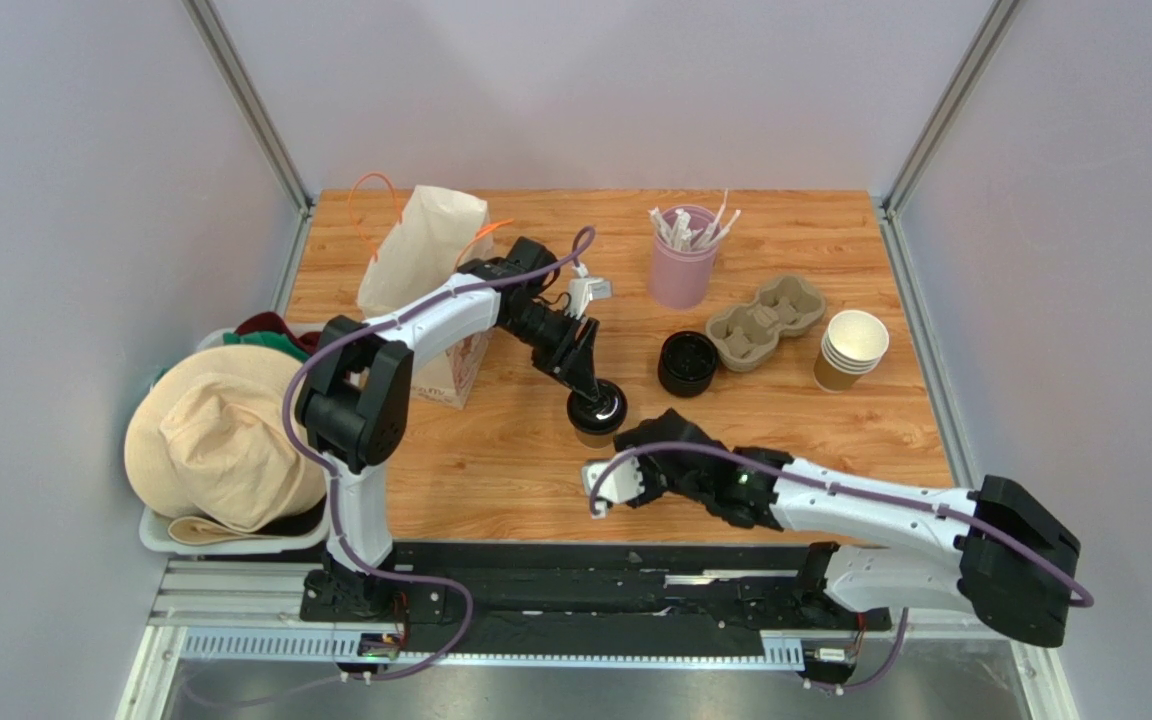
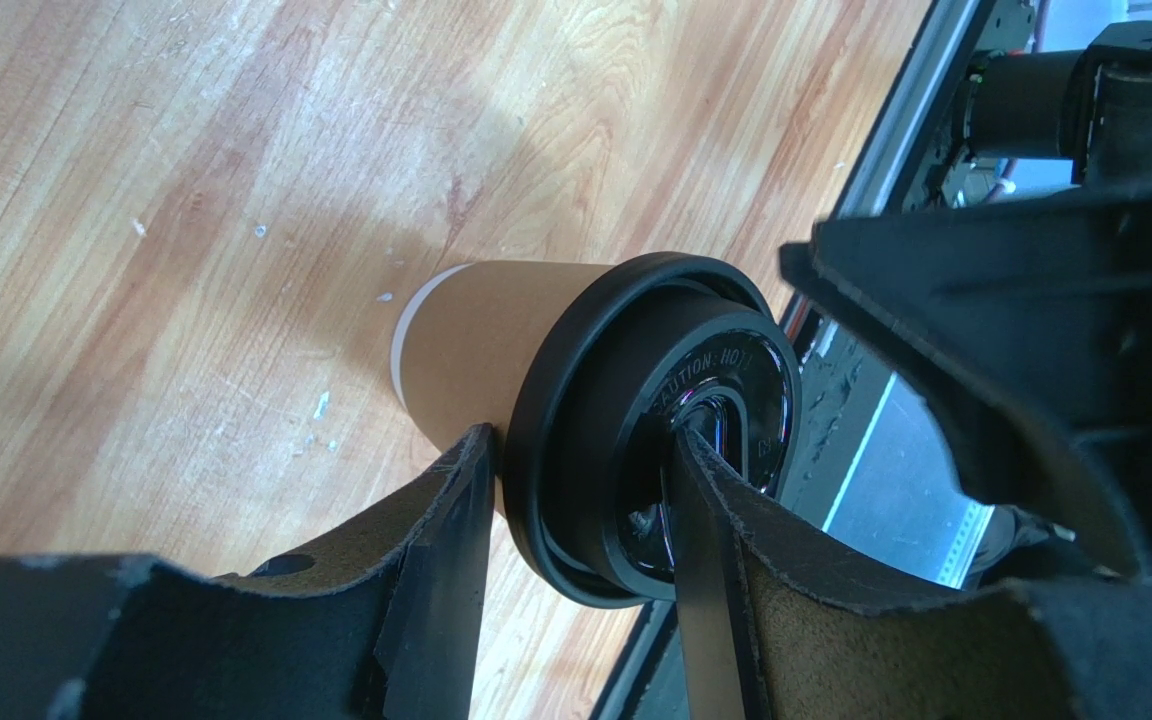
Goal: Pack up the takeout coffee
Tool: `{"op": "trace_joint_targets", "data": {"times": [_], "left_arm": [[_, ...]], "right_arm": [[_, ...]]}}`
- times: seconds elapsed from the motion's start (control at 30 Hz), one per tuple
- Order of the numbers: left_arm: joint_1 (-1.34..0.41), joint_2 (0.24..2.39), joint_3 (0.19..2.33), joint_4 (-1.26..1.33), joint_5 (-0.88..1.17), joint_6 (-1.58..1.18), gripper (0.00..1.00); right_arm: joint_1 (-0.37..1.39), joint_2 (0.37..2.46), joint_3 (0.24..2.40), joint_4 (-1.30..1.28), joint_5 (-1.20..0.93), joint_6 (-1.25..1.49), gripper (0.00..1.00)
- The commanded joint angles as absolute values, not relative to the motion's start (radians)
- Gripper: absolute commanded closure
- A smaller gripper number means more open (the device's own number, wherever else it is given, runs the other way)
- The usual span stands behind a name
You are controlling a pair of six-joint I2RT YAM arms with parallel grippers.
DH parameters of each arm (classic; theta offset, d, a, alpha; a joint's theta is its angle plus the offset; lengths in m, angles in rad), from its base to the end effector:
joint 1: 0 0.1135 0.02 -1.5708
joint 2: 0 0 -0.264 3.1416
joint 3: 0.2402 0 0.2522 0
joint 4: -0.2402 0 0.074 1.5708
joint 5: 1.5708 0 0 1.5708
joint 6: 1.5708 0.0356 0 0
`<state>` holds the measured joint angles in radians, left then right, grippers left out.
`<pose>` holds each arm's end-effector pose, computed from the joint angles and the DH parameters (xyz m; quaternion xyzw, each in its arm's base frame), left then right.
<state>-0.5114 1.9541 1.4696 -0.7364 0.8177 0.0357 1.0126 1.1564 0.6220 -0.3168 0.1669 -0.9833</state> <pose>0.3336 -0.2170 0.2050 0.3107 0.8513 -0.4181 0.0630 0.1252 0.1894 0.2000 -0.7679 0.5302 -0.0729 0.3520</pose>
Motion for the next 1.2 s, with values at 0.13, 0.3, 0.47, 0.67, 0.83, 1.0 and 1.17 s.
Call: {"op": "trace_joint_targets", "data": {"times": [0.13,0.3,0.47,0.67,0.83,1.0,1.17], "left_arm": [[-0.506,2.006,1.456,-0.716,0.647,0.106,0.49],[-0.506,1.993,1.454,-0.716,0.638,0.106,0.49],[-0.506,1.985,1.453,-0.713,0.635,0.100,0.49],[-0.506,1.977,1.447,-0.710,0.630,0.100,0.49],[-0.506,1.968,1.447,-0.710,0.630,0.098,0.49],[-0.506,1.960,1.440,-0.706,0.634,0.097,0.49],[-0.506,1.957,1.440,-0.706,0.637,0.094,0.49]], "right_arm": [[1.161,1.143,0.273,0.591,0.453,-1.418,0.45],[1.207,1.233,0.178,0.909,0.426,-1.476,0.48],[1.249,1.316,0.170,1.052,0.431,-1.519,0.50],[1.278,1.471,0.187,1.257,0.457,-1.555,0.51],[1.285,1.581,0.178,1.385,0.468,-1.519,0.56],[1.290,1.626,0.181,1.448,0.488,-1.497,0.59],[1.292,1.635,0.183,1.436,0.500,-1.467,0.64]]}}
